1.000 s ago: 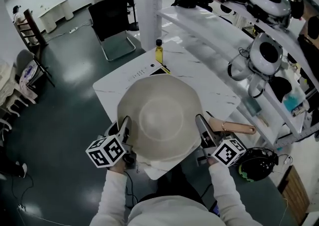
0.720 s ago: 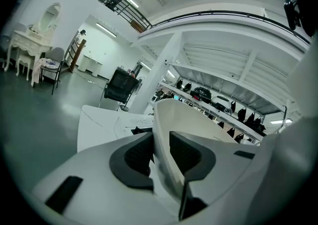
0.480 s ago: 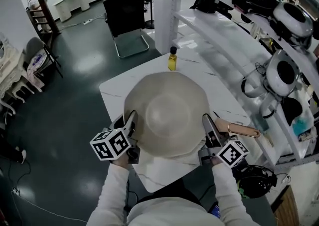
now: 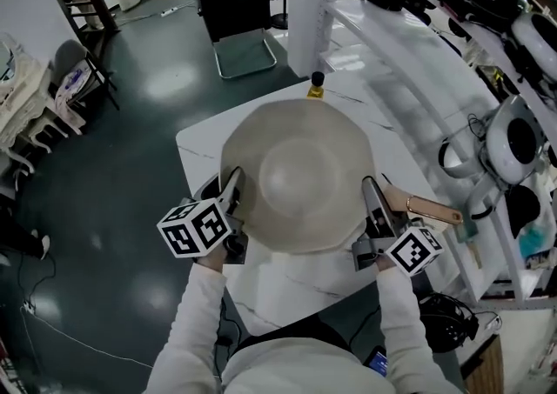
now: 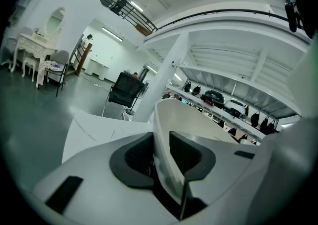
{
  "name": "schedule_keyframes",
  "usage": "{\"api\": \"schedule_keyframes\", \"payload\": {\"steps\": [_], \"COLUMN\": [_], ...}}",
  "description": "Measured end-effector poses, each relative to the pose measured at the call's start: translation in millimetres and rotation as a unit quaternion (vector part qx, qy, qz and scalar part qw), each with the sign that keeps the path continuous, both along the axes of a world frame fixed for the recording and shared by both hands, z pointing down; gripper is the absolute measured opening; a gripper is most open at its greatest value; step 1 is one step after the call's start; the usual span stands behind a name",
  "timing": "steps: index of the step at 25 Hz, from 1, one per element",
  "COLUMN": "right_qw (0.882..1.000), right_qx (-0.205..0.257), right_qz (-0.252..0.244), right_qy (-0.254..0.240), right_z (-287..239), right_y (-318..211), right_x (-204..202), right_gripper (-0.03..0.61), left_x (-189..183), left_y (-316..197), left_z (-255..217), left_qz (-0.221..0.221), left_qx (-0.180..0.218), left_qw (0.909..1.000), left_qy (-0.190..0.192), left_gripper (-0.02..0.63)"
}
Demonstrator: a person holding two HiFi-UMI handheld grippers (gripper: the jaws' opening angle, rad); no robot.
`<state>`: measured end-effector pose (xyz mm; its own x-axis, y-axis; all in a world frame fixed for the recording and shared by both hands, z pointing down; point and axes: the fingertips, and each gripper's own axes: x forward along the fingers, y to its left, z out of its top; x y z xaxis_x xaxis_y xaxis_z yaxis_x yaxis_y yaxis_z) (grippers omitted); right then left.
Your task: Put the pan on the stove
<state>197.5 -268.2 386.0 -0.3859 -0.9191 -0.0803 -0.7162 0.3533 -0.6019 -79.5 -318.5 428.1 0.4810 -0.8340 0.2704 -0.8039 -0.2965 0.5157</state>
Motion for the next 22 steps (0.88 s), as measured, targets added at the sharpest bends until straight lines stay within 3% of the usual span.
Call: {"api": "schedule_keyframes", "payload": {"steps": [22], "right_qw": [1.000], "right_qx": [-0.006], "right_qz": [-0.026], "right_qy": [-0.004], "right_z": [21.6], "right_y": [-79.8], "right_x": [15.9], "right_gripper": [0.256], "left_x": [13.1], "left_y": [-59.9], "left_z": [23.2], "left_qz": [-0.032], "left_qx": [-0.011], "left_qw": [0.9994], "left_qy": [-0.002], "left_gripper": [0.104]}}
